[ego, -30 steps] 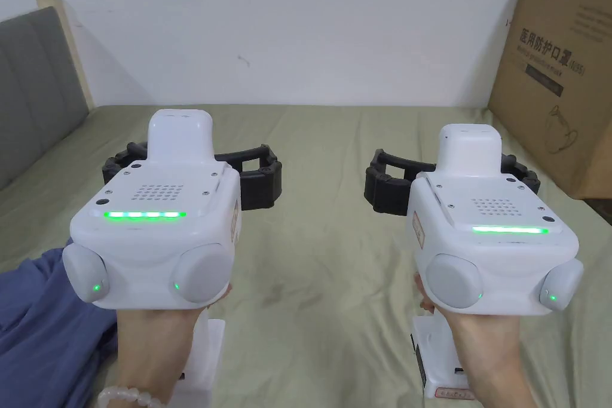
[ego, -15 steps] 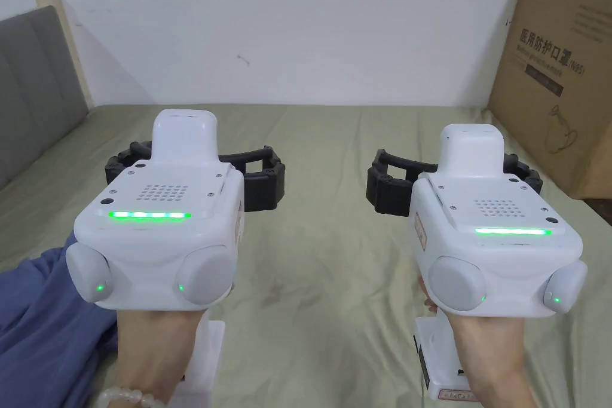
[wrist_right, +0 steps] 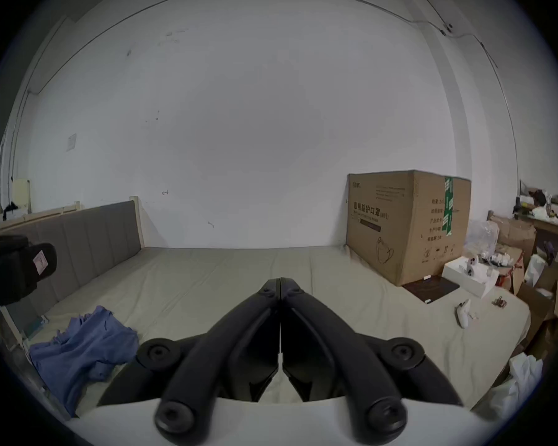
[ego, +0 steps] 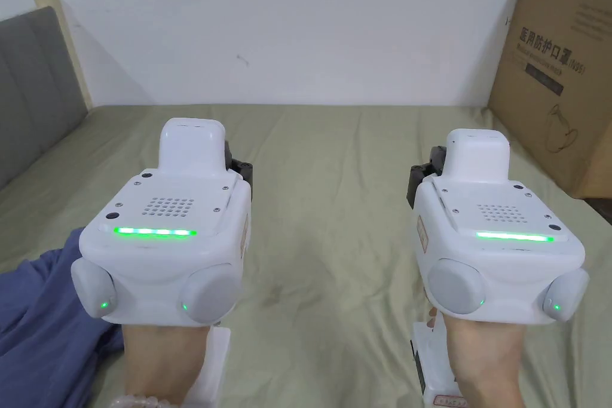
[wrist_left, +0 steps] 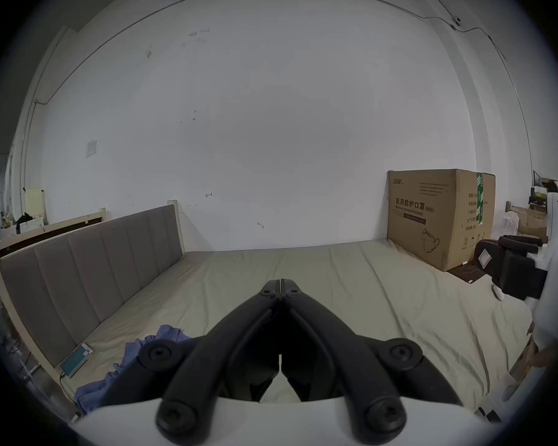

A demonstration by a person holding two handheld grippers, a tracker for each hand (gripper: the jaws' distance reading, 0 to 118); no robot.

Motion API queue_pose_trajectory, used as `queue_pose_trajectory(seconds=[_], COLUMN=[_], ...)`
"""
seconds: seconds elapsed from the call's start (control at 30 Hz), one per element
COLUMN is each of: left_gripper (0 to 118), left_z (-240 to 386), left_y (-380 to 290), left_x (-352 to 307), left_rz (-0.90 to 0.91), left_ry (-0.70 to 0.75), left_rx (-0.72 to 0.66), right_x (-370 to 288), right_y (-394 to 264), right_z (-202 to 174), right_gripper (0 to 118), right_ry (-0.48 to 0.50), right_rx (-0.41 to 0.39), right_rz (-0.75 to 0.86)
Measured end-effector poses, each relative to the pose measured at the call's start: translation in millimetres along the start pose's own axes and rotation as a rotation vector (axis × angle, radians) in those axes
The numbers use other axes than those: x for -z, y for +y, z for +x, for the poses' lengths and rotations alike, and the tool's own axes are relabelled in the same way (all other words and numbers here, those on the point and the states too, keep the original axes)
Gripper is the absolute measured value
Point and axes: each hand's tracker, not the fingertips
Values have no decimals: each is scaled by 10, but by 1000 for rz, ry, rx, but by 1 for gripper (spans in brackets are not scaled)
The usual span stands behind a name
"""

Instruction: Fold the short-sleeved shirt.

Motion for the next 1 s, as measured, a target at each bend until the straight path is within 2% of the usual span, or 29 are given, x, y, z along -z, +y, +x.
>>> queue_pose_trajectory(seconds=[0.2,0.43,0.7,0.87,1.0], left_gripper=[0,0,0,0,0], left_z=[-20,-238,-970,-1470,-1761], left_y=[9,46,62,59,13], left_x=[33,-10,-310,-613,-796], left_rz=[-14,-27,-44,-59,-83], left_ry=[-4,39,241,412,490], left_rx=[-11,-27,-52,-27,-46], right_x=[40,91,182,181,116], right_y=[-13,25,40,29,-36], right_z=[45,-163,-981,-1576,-1944], right_gripper=[0,0,0,0,0], right_ry=[-7,68,290,459,516], right_rx=[12,-28,-73,-50,-83], right_rz=[-26,-35,-28,-49,-40])
